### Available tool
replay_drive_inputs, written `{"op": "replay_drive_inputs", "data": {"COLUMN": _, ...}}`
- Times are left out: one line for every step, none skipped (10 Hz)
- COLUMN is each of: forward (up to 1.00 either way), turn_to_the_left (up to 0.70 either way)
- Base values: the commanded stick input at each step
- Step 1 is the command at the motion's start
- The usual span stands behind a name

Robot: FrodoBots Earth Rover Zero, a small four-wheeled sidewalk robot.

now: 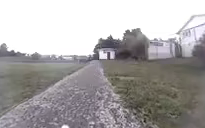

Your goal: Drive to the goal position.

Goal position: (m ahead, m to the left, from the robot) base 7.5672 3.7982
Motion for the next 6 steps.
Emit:
{"op": "replay_drive_inputs", "data": {"forward": 1.00, "turn_to_the_left": 0.04}}
{"op": "replay_drive_inputs", "data": {"forward": 1.00, "turn_to_the_left": 0.40}}
{"op": "replay_drive_inputs", "data": {"forward": 1.00, "turn_to_the_left": 0.37}}
{"op": "replay_drive_inputs", "data": {"forward": 1.00, "turn_to_the_left": 0.34}}
{"op": "replay_drive_inputs", "data": {"forward": 1.00, "turn_to_the_left": 0.00}}
{"op": "replay_drive_inputs", "data": {"forward": 1.00, "turn_to_the_left": 0.00}}
